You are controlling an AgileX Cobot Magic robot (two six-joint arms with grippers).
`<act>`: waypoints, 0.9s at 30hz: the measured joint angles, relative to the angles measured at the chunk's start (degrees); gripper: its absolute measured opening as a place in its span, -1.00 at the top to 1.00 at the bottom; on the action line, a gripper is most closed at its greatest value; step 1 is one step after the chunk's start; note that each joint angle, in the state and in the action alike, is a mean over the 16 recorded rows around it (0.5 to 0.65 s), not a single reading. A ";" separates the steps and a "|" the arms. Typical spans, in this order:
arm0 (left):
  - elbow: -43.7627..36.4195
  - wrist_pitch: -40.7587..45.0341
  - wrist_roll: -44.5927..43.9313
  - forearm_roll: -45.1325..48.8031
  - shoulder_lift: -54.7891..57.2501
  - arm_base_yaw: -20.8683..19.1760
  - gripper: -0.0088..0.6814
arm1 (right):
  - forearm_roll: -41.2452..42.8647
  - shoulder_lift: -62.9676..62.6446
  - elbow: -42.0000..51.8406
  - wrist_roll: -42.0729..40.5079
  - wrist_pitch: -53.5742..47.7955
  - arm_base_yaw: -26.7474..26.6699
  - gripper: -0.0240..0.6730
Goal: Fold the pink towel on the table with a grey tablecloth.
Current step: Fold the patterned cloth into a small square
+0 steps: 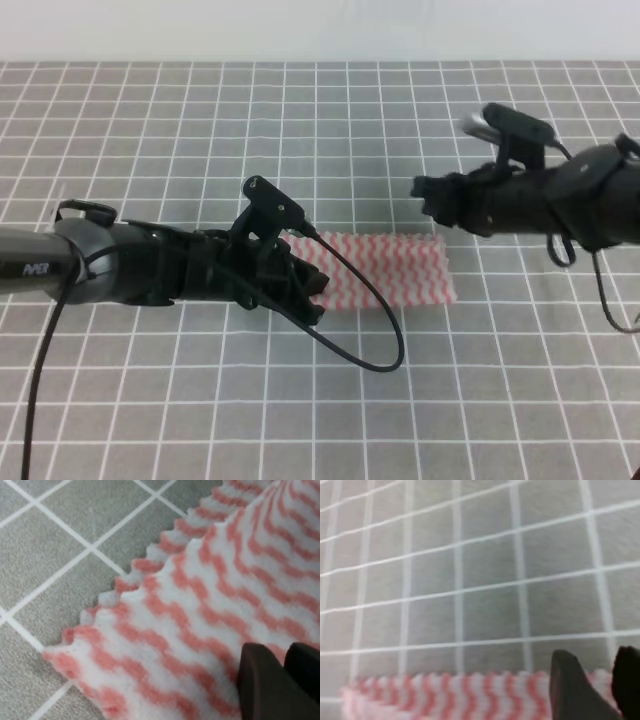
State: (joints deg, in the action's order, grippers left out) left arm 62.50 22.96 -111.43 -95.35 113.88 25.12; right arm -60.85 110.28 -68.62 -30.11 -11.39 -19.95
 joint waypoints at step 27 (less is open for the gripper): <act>0.03 -0.04 -0.04 -0.15 0.09 0.00 0.69 | 2.99 5.61 -4.15 -1.77 -5.88 0.06 0.97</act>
State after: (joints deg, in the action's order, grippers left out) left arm 62.53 22.93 -111.47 -95.50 113.97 25.11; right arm -57.86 115.89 -72.78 -31.88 -17.27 -19.88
